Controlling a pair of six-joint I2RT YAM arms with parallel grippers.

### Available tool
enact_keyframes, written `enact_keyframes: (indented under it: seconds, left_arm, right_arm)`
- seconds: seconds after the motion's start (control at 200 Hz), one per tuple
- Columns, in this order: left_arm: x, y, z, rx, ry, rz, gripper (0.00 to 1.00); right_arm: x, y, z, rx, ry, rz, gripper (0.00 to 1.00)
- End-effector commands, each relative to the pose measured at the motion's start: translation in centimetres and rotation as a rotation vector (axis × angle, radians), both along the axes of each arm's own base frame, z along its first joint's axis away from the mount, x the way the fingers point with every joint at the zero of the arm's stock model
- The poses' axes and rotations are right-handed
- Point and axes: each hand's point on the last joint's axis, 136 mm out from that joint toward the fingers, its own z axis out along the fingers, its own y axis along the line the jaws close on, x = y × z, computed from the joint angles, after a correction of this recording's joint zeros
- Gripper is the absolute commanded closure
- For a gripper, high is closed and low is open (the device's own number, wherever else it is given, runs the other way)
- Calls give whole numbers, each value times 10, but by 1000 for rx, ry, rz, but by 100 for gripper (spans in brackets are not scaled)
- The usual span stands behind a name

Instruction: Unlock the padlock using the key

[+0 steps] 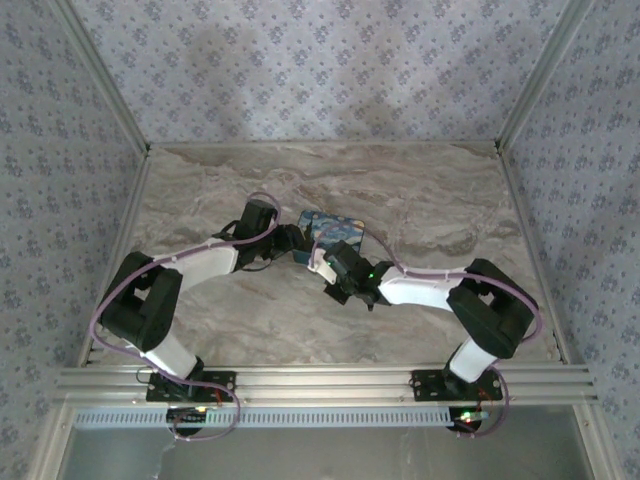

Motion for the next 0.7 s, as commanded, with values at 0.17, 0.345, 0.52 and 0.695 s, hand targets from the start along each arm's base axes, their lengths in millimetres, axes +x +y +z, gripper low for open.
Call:
enact_keyframes:
  seconds: [0.17, 0.345, 0.52, 0.695]
  left_arm:
    - [-1, -2, -2, 2, 15, -14, 57]
    - [-2, -2, -1, 3, 15, -14, 58]
    - [-2, -2, -1, 4, 15, -15, 57]
    - [-1, -3, -1, 0, 15, -18, 57]
  right_arm:
    - [13, 18, 19, 19, -75, 38, 100]
    - [12, 16, 17, 16, -73, 35, 100]
    - [13, 17, 17, 18, -73, 36, 100]
    - [14, 18, 19, 24, -80, 35, 100]
